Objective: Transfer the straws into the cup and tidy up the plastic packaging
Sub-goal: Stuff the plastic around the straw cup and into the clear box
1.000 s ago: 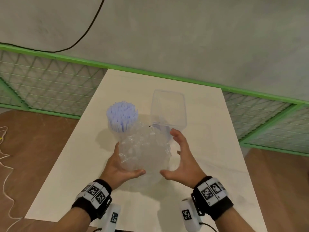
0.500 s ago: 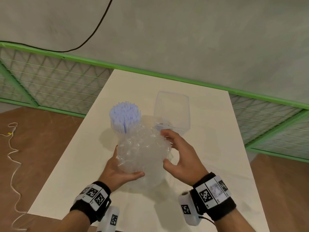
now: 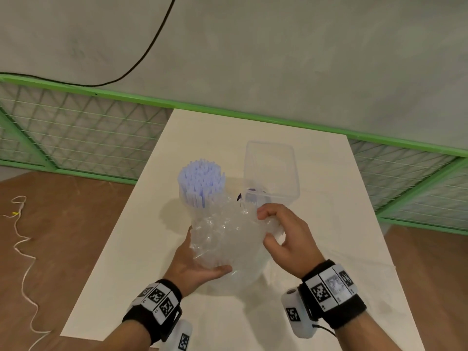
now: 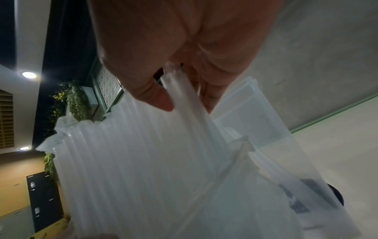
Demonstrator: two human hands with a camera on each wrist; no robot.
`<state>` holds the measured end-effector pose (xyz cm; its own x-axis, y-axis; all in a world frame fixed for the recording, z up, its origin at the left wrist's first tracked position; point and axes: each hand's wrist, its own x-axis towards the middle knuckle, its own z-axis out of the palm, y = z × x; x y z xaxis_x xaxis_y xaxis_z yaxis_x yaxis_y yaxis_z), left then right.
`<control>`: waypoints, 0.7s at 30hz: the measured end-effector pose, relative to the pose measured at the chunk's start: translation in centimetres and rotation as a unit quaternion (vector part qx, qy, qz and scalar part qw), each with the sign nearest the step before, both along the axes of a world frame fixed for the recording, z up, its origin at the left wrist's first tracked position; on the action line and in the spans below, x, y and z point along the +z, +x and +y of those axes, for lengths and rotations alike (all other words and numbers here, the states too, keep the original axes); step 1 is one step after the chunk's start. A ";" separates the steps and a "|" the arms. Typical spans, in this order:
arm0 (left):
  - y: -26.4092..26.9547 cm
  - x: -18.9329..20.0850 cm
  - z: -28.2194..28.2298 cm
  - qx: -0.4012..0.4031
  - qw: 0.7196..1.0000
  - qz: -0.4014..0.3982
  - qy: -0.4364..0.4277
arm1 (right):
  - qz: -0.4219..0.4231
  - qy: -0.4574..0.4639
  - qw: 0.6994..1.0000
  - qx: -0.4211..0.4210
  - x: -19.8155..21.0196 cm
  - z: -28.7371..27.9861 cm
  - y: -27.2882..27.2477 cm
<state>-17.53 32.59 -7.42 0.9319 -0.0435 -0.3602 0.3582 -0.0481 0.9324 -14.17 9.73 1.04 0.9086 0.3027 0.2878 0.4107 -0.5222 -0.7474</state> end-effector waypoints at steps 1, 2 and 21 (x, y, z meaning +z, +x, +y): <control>0.0 0.0 0.1 -0.001 1.000 -0.003 0.003 | 0.013 0.000 1.000 -0.007 0.0 0.0 0.1; 0.0 -0.1 0.1 -0.001 1.000 -0.006 0.005 | 0.020 0.000 1.000 -0.013 0.0 0.1 0.1; -0.1 0.5 0.0 -0.002 1.000 -0.003 0.021 | -0.065 -0.040 0.996 -0.043 -1.3 1.7 1.1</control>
<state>-17.59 32.62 -6.91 0.9342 -0.0324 -0.3553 0.3514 -0.0889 0.9320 -13.02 11.40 -0.25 0.8887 0.2528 0.3825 0.4528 -0.6148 -0.6457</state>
